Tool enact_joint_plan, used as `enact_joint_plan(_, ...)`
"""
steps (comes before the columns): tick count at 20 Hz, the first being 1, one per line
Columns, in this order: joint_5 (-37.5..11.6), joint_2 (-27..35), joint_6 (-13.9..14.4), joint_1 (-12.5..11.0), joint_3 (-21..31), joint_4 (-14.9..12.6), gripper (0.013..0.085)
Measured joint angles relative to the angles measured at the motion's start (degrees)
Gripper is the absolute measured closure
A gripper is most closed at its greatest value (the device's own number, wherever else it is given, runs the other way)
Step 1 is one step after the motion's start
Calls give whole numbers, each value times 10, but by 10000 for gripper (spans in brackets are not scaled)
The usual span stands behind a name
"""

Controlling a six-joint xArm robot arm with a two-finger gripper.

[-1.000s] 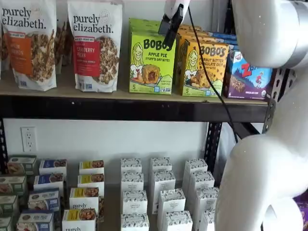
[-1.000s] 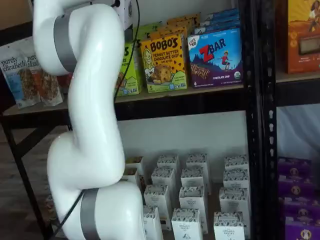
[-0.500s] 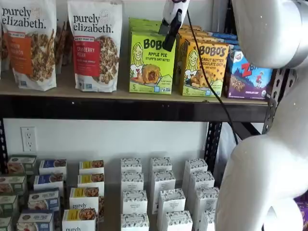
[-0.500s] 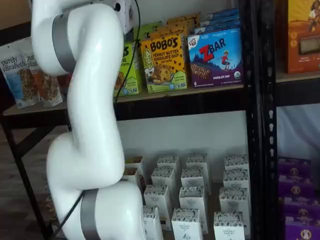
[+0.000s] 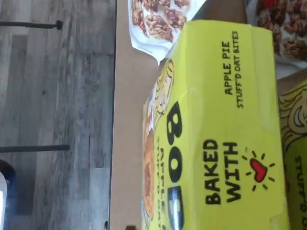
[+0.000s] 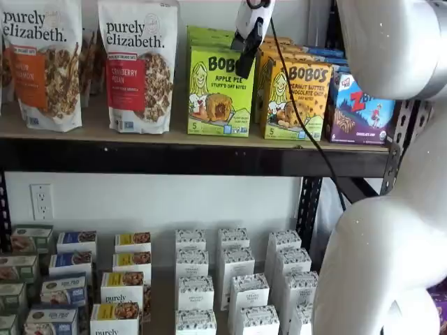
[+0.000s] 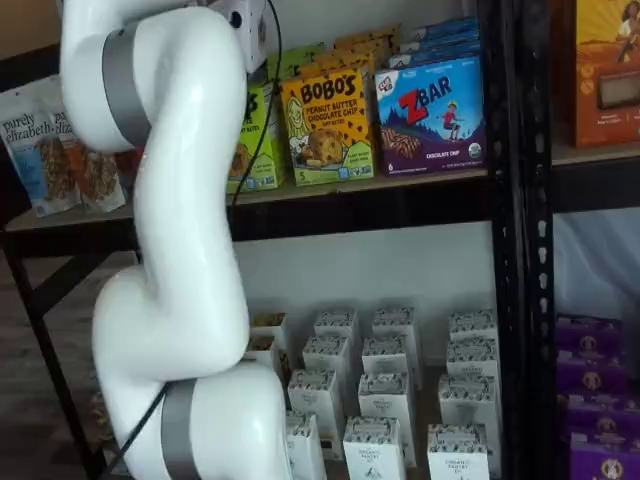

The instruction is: Pick the green box on the top shelf, the fourth from the left

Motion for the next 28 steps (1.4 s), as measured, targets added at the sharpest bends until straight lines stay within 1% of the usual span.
enact_joint_plan(1, -1, -1, 0, 0, 2, 1, 210)
enact_joint_plan(2, -1, -1, -1, 0, 2, 2, 210)
enact_joint_plan(4, -2, -1, -1, -1, 3, 3, 290)
enact_joint_plan(5, -2, -1, -1, -1, 4, 4, 290)
enact_joint_plan(7, -3, -2, -1, -1, 5, 6, 370)
enact_joint_plan(21, -5, -3, 1, 1, 7, 3, 370)
enact_joint_plan(23, -5, -4, 1, 1, 7, 4, 450)
enact_joint_plan(24, -5, -4, 1, 1, 7, 5, 450)
enact_joint_plan(25, -5, -4, 1, 1, 7, 5, 490)
enact_joint_plan(26, -5, -4, 1, 1, 7, 6, 490)
enact_joint_plan(27, -6, -4, 1, 1, 7, 6, 530)
enact_joint_plan(28, -5, -4, 2, 1, 7, 6, 530)
